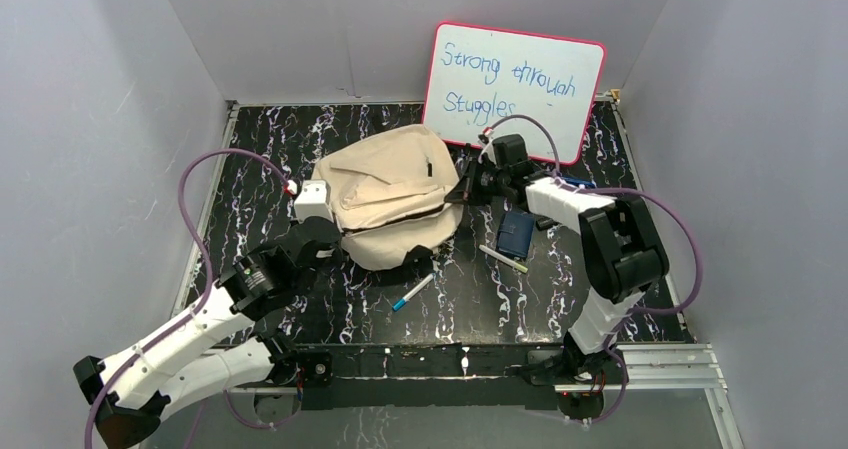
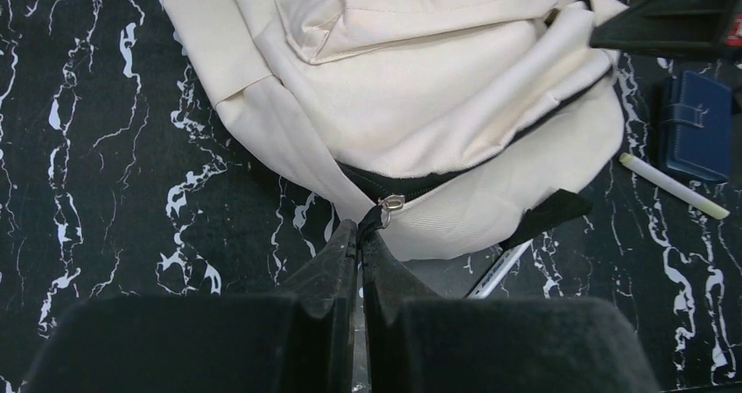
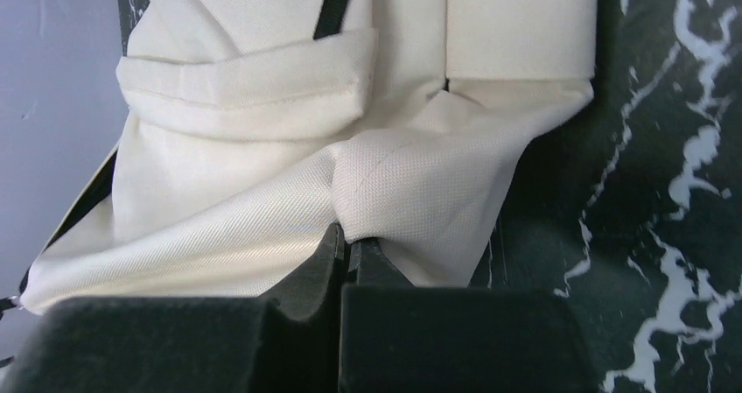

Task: Pack the student bag
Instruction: Zip the student bag at the center of the board.

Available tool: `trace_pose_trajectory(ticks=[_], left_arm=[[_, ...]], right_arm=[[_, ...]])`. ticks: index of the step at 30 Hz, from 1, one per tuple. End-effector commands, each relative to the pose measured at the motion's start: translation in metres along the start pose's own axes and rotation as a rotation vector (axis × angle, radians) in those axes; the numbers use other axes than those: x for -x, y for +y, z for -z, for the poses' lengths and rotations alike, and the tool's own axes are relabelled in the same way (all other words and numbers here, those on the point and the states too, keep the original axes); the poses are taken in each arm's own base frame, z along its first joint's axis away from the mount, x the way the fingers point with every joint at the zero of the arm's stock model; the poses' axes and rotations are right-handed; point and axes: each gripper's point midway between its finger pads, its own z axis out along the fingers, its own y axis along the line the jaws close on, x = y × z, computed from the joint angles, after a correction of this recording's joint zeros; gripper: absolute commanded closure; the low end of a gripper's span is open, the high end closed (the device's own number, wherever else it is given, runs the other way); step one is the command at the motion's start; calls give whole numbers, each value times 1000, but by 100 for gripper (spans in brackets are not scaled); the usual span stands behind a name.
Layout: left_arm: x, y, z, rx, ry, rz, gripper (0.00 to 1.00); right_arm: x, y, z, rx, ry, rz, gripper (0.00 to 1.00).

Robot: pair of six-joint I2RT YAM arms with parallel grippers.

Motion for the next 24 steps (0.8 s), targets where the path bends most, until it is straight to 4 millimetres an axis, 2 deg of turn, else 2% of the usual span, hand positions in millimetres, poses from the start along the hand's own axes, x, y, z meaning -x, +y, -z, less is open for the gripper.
trace_pose_trajectory(ticks=[1, 2, 5, 9, 15, 18, 21, 24], left_arm=[[42, 26, 28, 61, -115, 21, 100], [44, 26, 30, 58, -117, 19, 100], [45, 23, 30, 45, -113, 17, 100], [40, 19, 29, 24, -94, 23, 100], [31, 3, 21, -32, -59, 29, 100], [24, -5, 14, -53, -38, 23, 100], [13, -16, 5, -87, -16, 10, 100], [4, -29, -5, -127, 4, 3, 100]], right_arm=[[50, 1, -22, -49, -101, 127, 100], [50, 4, -32, -47, -87, 138, 100], [59, 30, -56, -10, -81, 189, 100], [59, 58, -87, 38, -54, 240, 100], [45, 91, -118, 134, 7, 292, 100], [48, 86, -113, 99, -28, 303, 100], [66, 62, -93, -12, -121, 295, 100], [88, 27, -61, -111, -202, 222, 99]])
